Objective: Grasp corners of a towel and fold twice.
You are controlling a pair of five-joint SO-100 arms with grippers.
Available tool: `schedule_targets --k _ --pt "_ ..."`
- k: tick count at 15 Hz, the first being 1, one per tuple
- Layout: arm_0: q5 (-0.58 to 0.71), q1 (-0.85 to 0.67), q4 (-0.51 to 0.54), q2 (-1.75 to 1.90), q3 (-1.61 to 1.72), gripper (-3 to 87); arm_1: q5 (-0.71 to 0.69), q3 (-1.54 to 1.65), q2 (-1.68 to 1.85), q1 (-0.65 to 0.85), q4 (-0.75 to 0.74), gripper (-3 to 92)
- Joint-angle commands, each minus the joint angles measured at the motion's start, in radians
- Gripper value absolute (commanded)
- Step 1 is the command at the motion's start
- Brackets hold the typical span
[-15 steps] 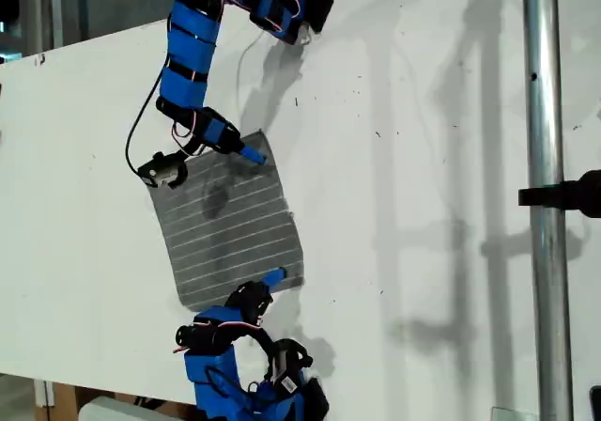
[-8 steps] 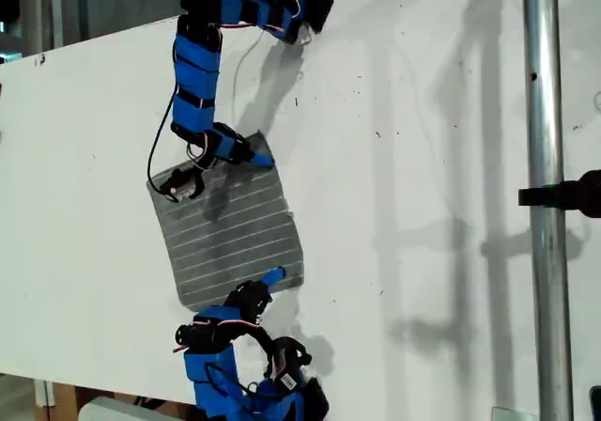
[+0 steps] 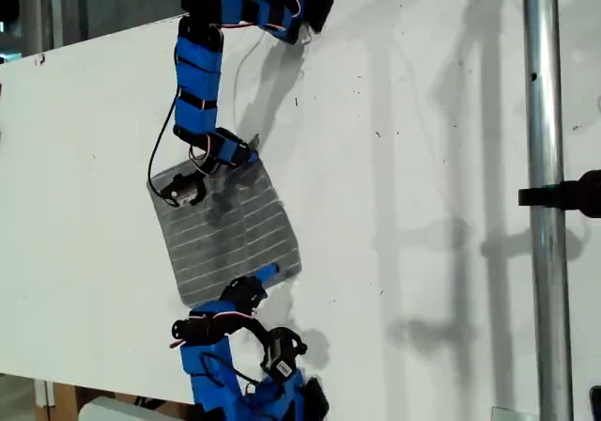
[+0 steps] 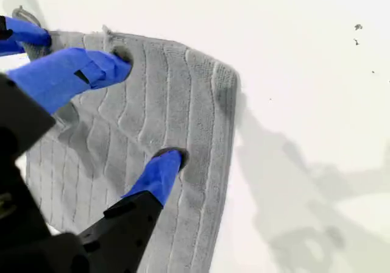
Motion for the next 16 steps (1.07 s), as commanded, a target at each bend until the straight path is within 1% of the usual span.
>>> schedule_targets --k 1,4,6,8,11,13,14,15,16 --pt "0.031 -0.046 -0.046 -0.077 -0.089 25.3 0.000 -0.014 0.002 -0.002 -0.014 -0.2" --pt "0.069 -0.064 -0.048 -0.373 -0.288 25.8 0.003 -0.014 0.002 -0.002 -0.014 -0.2" --pt "0.052 -0.048 -0.043 -0.486 -0.337 26.4 0.003 -0.014 0.002 -0.002 -0.014 -0.2" --pt "0.009 -0.034 -0.066 -0.518 -0.268 27.2 0.003 -0.014 0.002 -0.003 -0.014 -0.2" --pt "-0.017 -0.038 -0.161 -0.525 -0.132 27.6 0.003 -0.014 0.002 -0.003 -0.014 -0.2" --pt "-0.037 -0.031 -0.209 -0.552 -0.100 27.8 0.003 -0.014 0.002 -0.003 -0.014 -0.2" --pt "-0.060 -0.021 -0.213 -0.561 -0.097 27.9 0.003 -0.012 0.002 -0.003 -0.014 -0.2" --pt "-0.074 -0.014 -0.222 -0.557 -0.086 26.2 0.003 -0.012 0.002 -0.003 -0.014 -0.2" --pt "-0.084 -0.014 -0.221 -0.568 -0.092 14.2 0.003 -0.012 0.002 -0.003 -0.015 -0.2"
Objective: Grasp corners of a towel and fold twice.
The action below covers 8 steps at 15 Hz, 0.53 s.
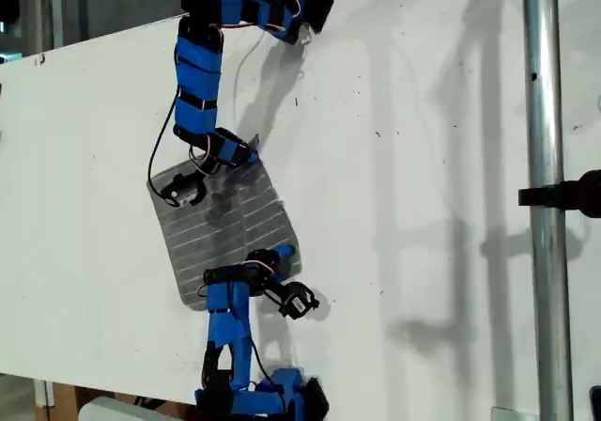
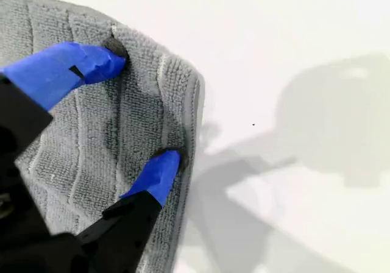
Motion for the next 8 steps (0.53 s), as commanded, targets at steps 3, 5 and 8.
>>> schedule_targets --k 3,5,8 --pt "-0.055 0.026 -0.021 0.003 0.003 -2.8 0.003 -0.014 0.005 0.000 -0.017 -0.2" --pt "-0.063 0.032 -0.028 0.005 -0.023 -2.8 0.005 -0.014 0.023 -0.003 -0.009 -0.2" --pt "-0.064 0.061 0.035 0.046 -0.081 -2.8 0.043 0.005 0.109 -0.031 0.052 -0.2"
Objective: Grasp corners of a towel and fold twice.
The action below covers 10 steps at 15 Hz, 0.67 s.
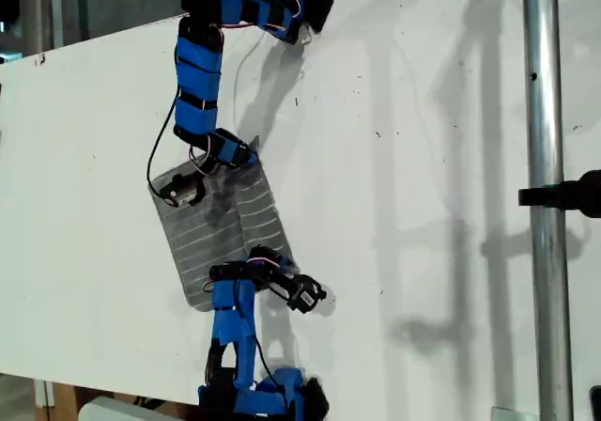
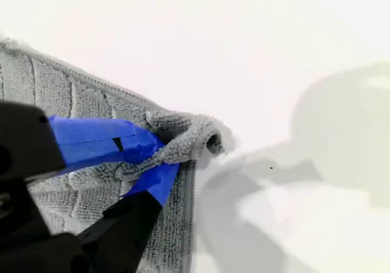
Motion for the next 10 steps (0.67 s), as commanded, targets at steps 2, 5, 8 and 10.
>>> schedule_targets --k 2,5,8,10 --pt "-0.023 0.086 0.098 0.164 -0.040 -2.8 0.114 0.069 0.221 -0.100 0.083 -0.2" --pt "-0.163 0.241 0.179 0.273 -0.032 -2.8 0.334 0.187 0.459 -0.331 0.173 -0.2" --pt "-0.357 0.423 0.229 0.276 -0.046 -2.7 0.561 0.242 0.635 -0.577 0.247 -0.2" --pt "-0.416 0.538 0.219 0.276 -0.100 -2.7 0.676 0.225 0.661 -0.726 0.256 -0.2"
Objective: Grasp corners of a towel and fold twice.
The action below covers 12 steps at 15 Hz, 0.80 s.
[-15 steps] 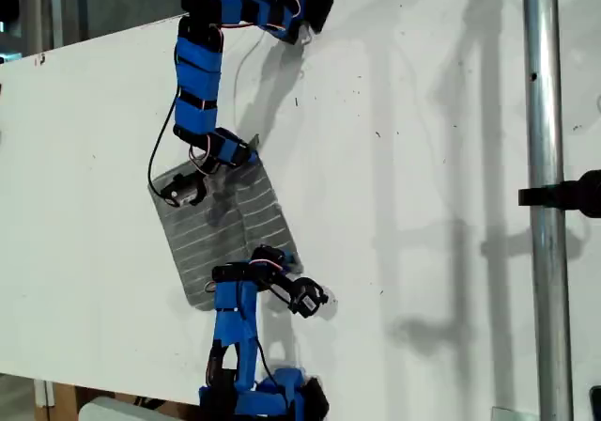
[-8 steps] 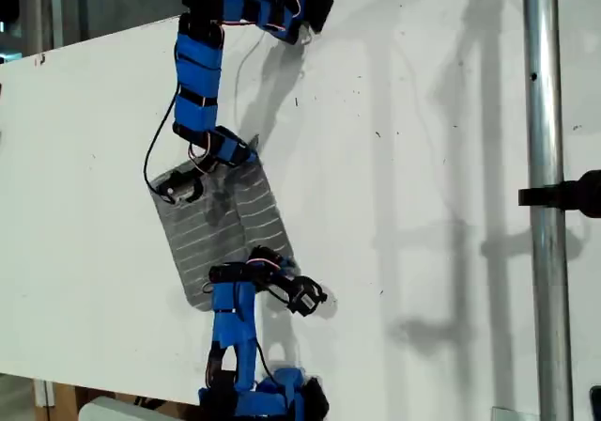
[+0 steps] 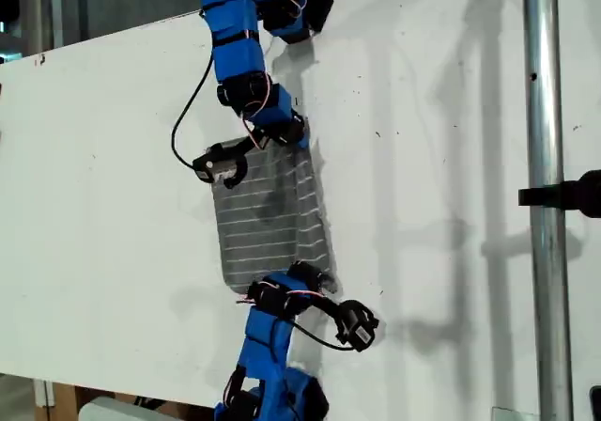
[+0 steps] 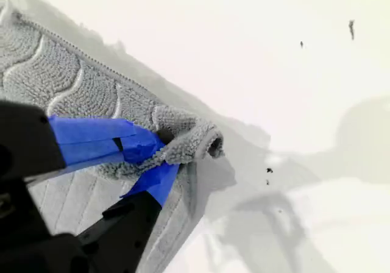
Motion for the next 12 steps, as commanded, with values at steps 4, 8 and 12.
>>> schedule_targets --k 4,8,12 --pt "-0.009 0.044 0.021 0.135 -0.037 -2.7 0.020 -0.032 0.040 -0.011 -0.031 -0.2" --pt "0.311 -0.298 0.057 0.206 -0.008 -2.7 -0.190 -0.048 -0.006 0.342 -0.173 -0.2" --pt "0.611 -0.650 0.049 0.140 -0.066 -2.7 -0.397 -0.229 -0.218 0.638 -0.276 -0.2"
